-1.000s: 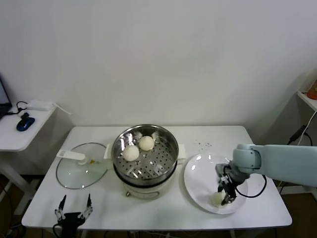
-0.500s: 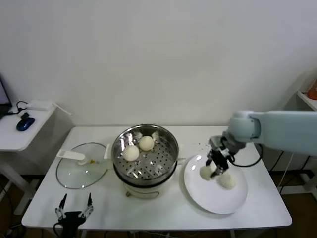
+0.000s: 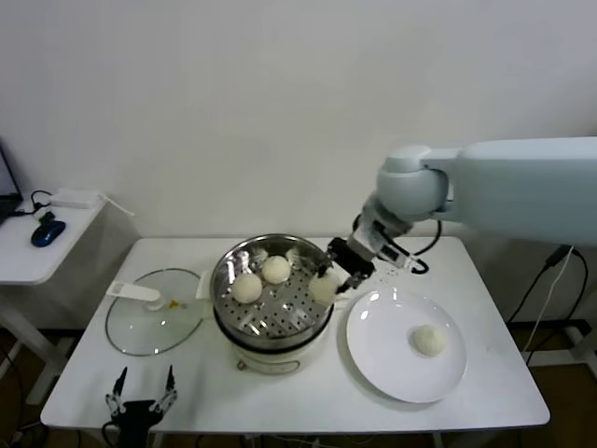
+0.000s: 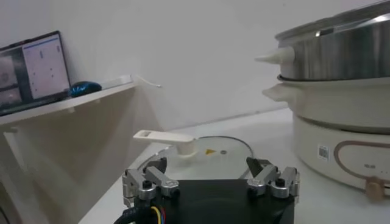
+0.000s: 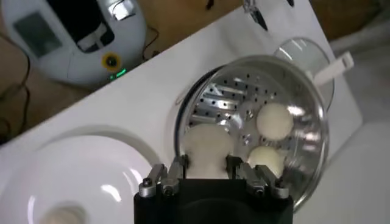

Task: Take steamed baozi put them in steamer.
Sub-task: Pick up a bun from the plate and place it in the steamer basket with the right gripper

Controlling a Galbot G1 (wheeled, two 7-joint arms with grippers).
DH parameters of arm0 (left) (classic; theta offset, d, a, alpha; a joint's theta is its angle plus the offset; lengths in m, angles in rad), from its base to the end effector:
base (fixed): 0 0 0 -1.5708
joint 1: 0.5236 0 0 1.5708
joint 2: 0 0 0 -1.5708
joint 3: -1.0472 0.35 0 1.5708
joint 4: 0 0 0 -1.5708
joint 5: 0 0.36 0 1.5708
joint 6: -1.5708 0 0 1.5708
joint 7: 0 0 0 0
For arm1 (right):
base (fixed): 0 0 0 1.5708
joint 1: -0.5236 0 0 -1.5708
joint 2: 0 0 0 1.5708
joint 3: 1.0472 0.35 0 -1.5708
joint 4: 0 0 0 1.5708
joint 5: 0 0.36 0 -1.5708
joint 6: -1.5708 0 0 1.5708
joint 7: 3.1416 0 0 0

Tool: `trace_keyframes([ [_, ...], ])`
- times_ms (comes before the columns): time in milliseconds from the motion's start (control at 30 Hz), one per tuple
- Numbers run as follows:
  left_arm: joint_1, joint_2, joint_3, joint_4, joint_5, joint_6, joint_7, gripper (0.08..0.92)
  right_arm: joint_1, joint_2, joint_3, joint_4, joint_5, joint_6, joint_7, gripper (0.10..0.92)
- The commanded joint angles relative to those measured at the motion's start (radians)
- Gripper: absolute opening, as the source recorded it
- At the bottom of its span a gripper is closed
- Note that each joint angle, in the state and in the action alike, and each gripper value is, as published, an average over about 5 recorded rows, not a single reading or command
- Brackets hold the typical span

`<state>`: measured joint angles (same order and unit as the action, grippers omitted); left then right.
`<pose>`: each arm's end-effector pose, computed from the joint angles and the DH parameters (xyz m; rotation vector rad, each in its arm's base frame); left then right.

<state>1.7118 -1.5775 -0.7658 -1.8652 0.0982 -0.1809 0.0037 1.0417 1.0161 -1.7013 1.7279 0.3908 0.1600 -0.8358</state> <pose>0.1115 0.0810 -0.4000 0.2610 -2.9122 -0.3222 0.4531 0.0852 0.0093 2.0297 -0.8764 2.1061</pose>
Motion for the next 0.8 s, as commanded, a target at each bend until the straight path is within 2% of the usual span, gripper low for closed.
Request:
trace_keyframes([
  [33, 0.000, 0.002, 0.001, -0.001, -0.001, 0.000, -0.001, 0.823, -0.153, 0.225, 0.072, -0.079, -0.265, 0.154, 0.058, 0.471],
  [433, -0.005, 0.011, -0.011, 0.006, -0.006, -0.001, -0.002, 0.823, -0.347, 0.397, 0.090, -0.351, -0.312, 0.192, 0.093, 0.475],
  [800, -0.009, 0.007, -0.008, 0.011, -0.005, -0.002, -0.001, 0.823, -0.336, 0.421, 0.058, -0.392, -0.262, 0.233, 0.091, 0.493],
])
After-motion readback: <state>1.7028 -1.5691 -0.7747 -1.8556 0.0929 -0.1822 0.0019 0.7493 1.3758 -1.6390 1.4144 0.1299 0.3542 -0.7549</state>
